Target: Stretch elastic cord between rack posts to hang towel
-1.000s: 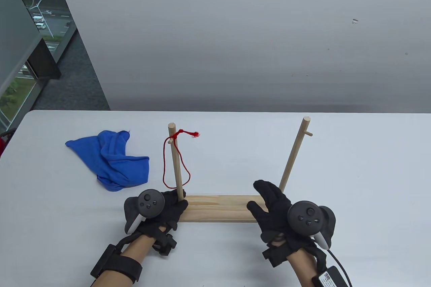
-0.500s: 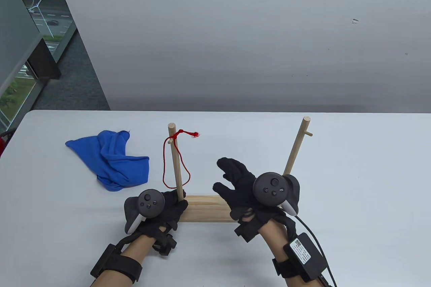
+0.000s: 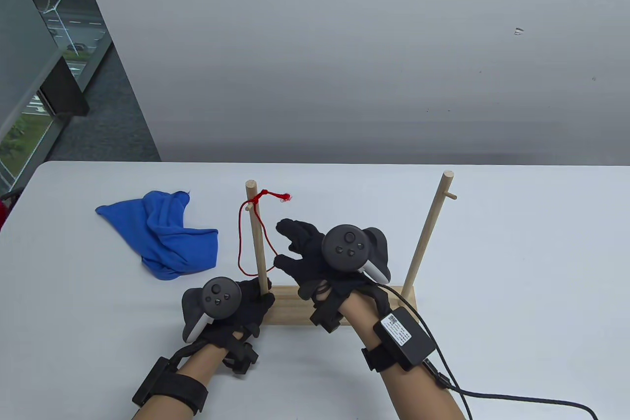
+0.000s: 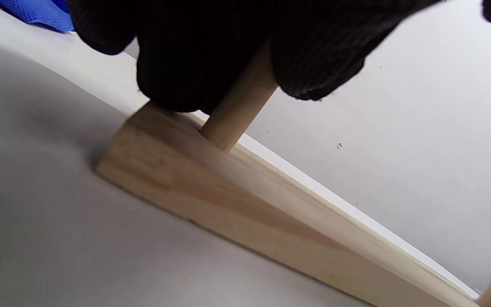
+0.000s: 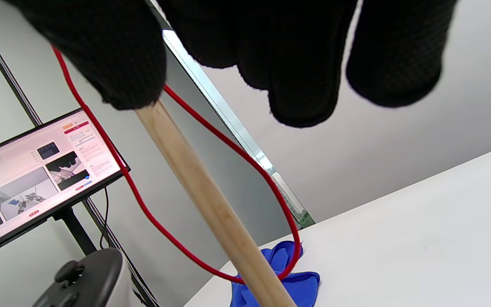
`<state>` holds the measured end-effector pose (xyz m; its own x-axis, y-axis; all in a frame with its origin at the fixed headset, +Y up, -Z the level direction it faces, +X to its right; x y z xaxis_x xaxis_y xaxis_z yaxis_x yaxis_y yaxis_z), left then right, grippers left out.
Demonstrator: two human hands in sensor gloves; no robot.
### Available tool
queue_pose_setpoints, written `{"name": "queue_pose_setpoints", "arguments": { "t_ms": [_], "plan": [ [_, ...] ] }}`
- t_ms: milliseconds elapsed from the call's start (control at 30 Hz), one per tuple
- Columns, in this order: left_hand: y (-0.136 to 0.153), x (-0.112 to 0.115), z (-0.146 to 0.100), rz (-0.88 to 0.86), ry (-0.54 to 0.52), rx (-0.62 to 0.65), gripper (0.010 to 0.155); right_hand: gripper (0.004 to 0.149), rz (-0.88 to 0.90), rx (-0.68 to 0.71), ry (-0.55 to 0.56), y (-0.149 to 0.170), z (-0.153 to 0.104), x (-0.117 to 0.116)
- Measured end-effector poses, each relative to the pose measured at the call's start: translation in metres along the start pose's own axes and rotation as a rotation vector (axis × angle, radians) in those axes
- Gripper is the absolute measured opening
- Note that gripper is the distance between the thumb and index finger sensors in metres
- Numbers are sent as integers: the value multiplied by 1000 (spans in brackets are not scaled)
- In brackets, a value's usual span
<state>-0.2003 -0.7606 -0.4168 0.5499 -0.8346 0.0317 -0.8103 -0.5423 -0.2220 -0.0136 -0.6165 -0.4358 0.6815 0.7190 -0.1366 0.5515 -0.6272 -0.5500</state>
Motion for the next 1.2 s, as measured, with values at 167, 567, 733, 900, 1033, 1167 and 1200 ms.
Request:
{"name": "queue_pose_setpoints", "arguments": {
  "t_ms": [167, 567, 733, 900, 1033, 1167, 1200],
  "plan": [
    [0, 0, 0, 1, 2, -1, 51, 65, 22, 5, -65, 7, 13, -13],
    [0, 0, 0, 2, 7, -2, 51, 40, 75, -18, -40, 23, 20, -24],
    [0, 1, 0, 3, 10, -2, 52, 40, 75, -18, -37, 25, 15, -17],
    [0, 1, 0, 5, 12, -3, 52, 39, 66, -14, 38, 27, 4, 0],
    [0, 1, 0, 4, 16, -4, 51, 40, -9, -2, 57, 25, -10, 16],
    [0, 1, 0, 4, 16, -4, 51, 43, -56, 3, 86, 23, -25, 36],
    [0, 1, 0, 4, 16, -5, 52, 44, -68, 0, 100, 22, -29, 42]
  ]
}}
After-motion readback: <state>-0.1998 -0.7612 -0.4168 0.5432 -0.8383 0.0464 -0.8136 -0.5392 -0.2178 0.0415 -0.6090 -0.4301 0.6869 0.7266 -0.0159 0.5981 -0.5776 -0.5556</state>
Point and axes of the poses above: the tracker on the back of each hand, its own y axis roughly to the little-finger side, its own z axis roughly from the wrist to the fingertips, x = y × z, the point moved 5 cm from there along z, roughly from the wrist to the fingertips, and after that the axes turned 1 degree about x, right-handed, at the moved point
